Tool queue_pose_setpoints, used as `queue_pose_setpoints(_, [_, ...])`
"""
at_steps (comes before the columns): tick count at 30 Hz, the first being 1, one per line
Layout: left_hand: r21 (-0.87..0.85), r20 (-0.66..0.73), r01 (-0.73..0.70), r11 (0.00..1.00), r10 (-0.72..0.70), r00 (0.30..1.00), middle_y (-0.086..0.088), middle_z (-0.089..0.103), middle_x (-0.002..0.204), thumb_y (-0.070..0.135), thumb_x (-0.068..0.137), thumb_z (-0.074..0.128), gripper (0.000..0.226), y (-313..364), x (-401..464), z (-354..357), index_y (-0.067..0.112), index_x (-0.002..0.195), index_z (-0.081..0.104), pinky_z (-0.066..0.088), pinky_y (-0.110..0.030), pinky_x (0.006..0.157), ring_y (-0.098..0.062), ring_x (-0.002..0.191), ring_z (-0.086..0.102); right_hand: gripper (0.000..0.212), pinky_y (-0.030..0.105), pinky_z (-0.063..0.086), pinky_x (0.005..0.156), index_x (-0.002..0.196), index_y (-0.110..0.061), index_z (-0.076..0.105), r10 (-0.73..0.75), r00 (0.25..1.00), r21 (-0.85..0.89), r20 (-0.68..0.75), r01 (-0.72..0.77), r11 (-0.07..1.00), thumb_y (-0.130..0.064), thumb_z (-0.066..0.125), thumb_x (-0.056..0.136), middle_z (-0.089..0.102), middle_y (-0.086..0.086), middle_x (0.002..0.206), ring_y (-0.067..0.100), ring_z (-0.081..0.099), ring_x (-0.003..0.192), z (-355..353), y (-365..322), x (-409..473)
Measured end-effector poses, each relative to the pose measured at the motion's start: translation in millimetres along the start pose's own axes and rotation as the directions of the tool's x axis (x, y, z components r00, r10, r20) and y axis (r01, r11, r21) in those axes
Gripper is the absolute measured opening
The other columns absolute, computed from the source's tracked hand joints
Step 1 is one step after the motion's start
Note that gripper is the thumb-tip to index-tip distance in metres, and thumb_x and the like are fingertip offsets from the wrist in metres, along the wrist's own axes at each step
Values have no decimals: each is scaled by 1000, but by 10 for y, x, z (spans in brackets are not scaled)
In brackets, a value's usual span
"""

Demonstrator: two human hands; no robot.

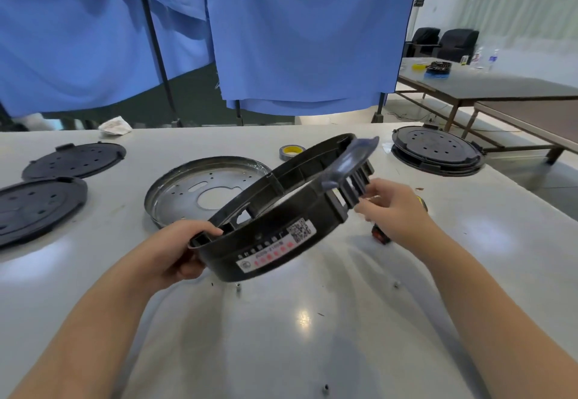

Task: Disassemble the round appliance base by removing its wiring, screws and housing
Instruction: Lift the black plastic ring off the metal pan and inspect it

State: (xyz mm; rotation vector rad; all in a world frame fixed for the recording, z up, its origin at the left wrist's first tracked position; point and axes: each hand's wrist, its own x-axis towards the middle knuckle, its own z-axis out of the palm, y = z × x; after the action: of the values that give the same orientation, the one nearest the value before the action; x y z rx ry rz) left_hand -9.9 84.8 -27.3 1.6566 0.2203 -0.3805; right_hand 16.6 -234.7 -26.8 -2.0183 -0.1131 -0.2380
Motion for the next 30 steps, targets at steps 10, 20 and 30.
queue_pose_setpoints(10, [-205, 173, -11, 979, 47, 984, -3, 33, 36, -8, 91, 27, 50, -71, -3, -6, 7, 54, 58, 21, -6, 35, -5, 22, 26, 37, 23, 49, 96, 126, -15, 61, 5, 989, 78, 148, -17, 997, -14, 65, 89, 69, -9, 109, 1, 65, 101, 316, 28, -18])
queue_pose_setpoints(20, [-364, 250, 88, 927, 6, 968, -4, 37, 40, -6, 91, 31, 20, -81, 88, 3, 2, 85, 49, 27, -7, 31, -5, 23, 28, 33, 13, 47, 79, 121, -32, 56, -31, 991, 218, 134, 1, 976, -26, 65, 90, 66, -13, 113, -5, 63, 97, 555, -199, 197])
queue_pose_setpoints(30, [-452, 290, 260, 854, -135, 948, -8, 51, 52, 10, 80, 55, 7, -56, 210, 105, 6, 80, 60, 32, -13, 34, -11, 35, 41, 9, 41, 58, 80, 95, -20, 65, -1, 996, 186, -94, 19, 982, -20, 56, 94, 72, 1, 89, 21, 69, 82, 558, -111, 285])
